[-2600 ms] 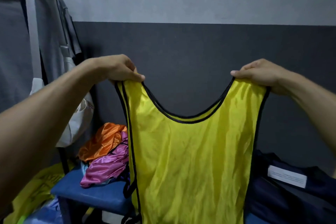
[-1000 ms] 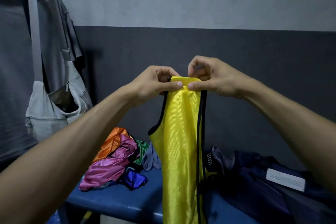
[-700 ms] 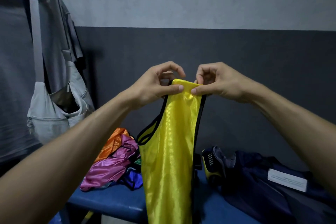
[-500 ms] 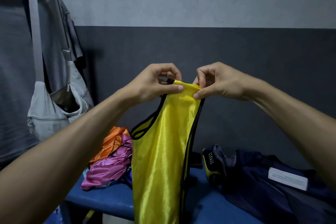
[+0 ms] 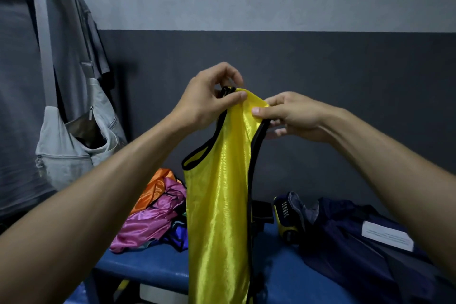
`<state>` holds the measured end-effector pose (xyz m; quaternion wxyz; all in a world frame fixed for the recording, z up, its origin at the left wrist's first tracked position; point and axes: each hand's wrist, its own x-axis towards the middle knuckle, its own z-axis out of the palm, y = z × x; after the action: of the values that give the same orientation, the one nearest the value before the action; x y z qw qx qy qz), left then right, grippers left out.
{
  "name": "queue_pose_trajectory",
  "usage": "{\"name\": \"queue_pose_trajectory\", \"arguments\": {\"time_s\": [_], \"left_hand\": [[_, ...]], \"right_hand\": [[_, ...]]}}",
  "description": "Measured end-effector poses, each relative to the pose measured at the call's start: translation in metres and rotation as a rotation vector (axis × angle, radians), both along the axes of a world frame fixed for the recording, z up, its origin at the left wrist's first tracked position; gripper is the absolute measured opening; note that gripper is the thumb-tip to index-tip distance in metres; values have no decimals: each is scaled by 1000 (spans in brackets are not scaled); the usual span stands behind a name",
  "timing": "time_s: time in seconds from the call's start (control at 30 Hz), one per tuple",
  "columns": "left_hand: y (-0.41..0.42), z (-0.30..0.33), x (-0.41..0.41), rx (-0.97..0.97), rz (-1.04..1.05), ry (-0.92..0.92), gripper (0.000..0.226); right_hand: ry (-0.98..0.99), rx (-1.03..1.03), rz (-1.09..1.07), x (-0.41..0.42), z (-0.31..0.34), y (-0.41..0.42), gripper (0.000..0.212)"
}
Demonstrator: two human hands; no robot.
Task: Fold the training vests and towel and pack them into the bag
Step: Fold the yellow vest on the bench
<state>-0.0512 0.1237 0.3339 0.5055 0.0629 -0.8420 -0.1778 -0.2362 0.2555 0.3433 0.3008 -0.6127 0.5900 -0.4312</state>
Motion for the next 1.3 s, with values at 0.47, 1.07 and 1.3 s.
{"name": "queue_pose_trajectory", "arguments": {"time_s": [0.47,1.07,1.3], "left_hand": [[14,34,24,-20,64,-735,33],[-45,-15,57,-23,251,-369,13],[-84,-53,64,142,438,-83,7]], "right_hand": [[-59,-281,10,20,-20,-17,15],[49,181,144,-8,-214,-4,28],[-37,294,85,-37,-250,5,41]]}}
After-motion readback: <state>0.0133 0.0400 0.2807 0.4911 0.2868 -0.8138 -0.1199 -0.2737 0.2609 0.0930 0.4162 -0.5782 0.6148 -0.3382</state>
